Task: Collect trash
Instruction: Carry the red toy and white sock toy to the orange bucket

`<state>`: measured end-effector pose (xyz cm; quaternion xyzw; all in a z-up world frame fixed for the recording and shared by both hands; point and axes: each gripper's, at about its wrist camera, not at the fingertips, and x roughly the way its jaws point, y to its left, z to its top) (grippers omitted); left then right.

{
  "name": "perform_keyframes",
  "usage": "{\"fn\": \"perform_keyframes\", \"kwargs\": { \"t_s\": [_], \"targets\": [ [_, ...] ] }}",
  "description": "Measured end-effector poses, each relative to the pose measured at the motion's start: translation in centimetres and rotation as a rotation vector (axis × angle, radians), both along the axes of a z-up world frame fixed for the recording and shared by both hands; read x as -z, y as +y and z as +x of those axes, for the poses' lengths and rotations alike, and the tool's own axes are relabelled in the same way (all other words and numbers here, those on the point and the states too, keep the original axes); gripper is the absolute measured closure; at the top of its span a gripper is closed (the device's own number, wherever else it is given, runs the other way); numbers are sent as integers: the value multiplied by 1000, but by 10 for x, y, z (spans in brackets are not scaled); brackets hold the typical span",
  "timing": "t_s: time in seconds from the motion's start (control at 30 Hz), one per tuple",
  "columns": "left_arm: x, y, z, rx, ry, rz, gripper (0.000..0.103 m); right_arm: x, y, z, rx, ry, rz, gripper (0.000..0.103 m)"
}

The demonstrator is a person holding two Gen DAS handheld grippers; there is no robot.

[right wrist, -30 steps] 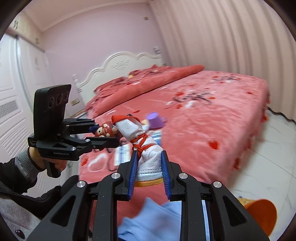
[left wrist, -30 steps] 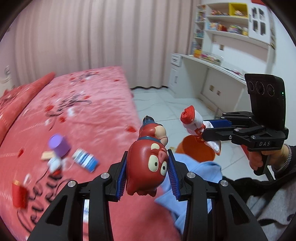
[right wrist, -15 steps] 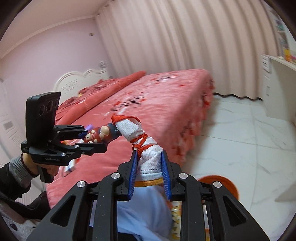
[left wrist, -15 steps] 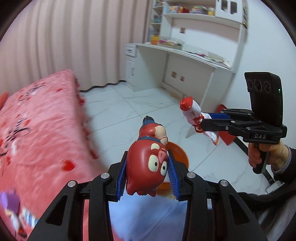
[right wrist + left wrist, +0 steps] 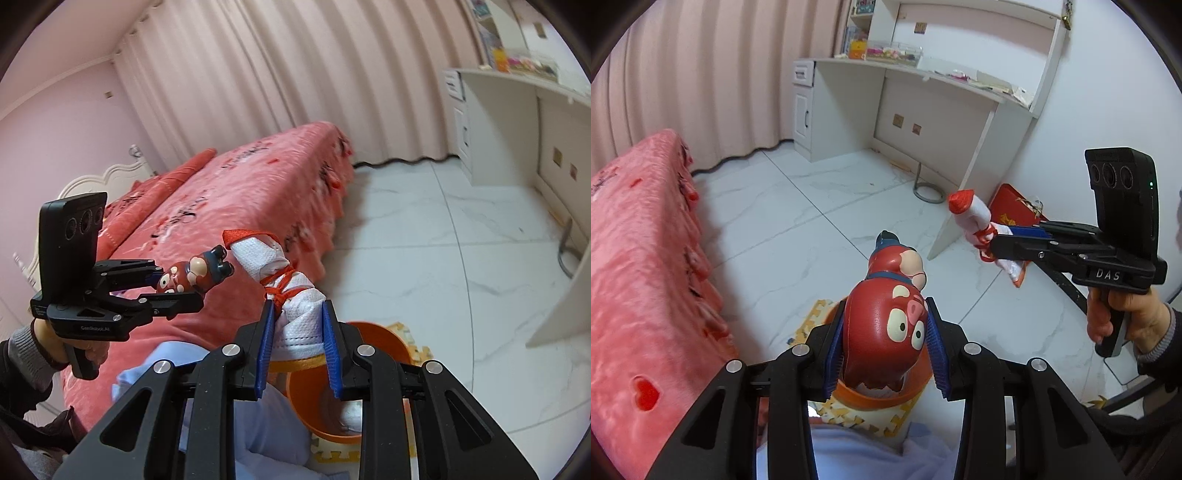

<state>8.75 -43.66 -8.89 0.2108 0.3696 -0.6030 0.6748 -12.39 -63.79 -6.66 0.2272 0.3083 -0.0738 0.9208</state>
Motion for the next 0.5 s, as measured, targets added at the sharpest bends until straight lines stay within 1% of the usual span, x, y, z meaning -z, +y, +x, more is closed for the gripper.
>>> {"fn": "perform_keyframes", "kwargs": {
  "t_s": [0.1,0.3,0.5],
  "targets": [
    [17,-16,1,10,30,29,62,17,-10,6,19,28,22,77],
    [44,-33,10,19,69,79,62,51,-28,24,47,88,69,77],
    [59,-46,15,17,105,113,62,77,-36,38,59,128,103,77]
  ]
}}
